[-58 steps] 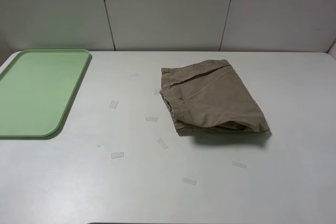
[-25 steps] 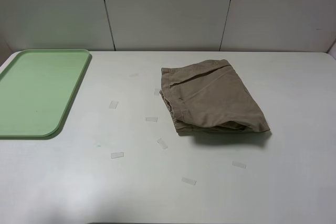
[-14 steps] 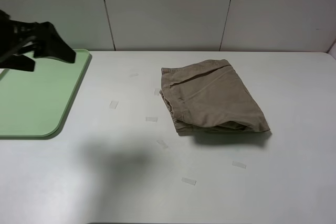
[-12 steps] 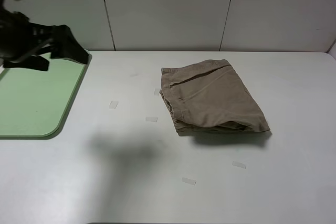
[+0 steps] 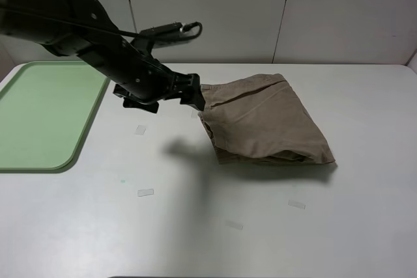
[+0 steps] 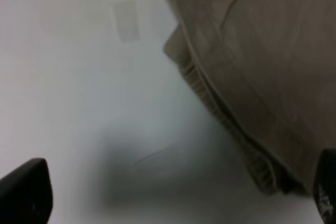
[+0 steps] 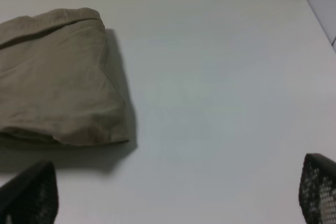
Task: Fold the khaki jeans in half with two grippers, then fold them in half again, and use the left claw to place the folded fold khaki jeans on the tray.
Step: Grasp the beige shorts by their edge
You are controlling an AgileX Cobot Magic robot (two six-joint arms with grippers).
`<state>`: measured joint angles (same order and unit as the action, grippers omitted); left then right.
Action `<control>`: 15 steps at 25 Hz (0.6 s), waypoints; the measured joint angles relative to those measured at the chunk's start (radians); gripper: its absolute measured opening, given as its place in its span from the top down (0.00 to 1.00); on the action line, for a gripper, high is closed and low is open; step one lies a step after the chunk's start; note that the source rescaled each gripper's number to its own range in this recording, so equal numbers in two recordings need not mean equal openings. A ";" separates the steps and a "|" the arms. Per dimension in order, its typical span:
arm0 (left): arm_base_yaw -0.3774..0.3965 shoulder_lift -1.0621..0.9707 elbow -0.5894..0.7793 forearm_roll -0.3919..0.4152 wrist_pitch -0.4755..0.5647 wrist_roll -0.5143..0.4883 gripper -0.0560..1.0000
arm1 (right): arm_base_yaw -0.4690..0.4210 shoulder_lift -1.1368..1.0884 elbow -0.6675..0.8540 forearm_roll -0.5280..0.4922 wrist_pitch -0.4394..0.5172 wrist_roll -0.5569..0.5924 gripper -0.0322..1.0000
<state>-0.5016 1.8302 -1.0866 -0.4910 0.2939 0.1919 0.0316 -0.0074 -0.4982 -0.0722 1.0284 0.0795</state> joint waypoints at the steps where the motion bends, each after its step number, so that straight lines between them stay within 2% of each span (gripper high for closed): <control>1: -0.016 0.032 -0.015 0.000 -0.015 -0.012 0.00 | 0.000 0.000 0.000 0.000 0.000 0.000 0.00; 7: -0.116 0.217 -0.146 0.000 -0.091 -0.060 0.00 | 0.000 0.000 0.004 0.000 0.000 0.000 0.00; 15: -0.186 0.376 -0.306 -0.002 -0.099 -0.118 0.00 | 0.000 0.000 0.004 -0.002 0.000 0.000 0.00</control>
<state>-0.6875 2.2065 -1.3930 -0.4931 0.1954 0.0744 0.0316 -0.0074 -0.4941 -0.0742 1.0284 0.0795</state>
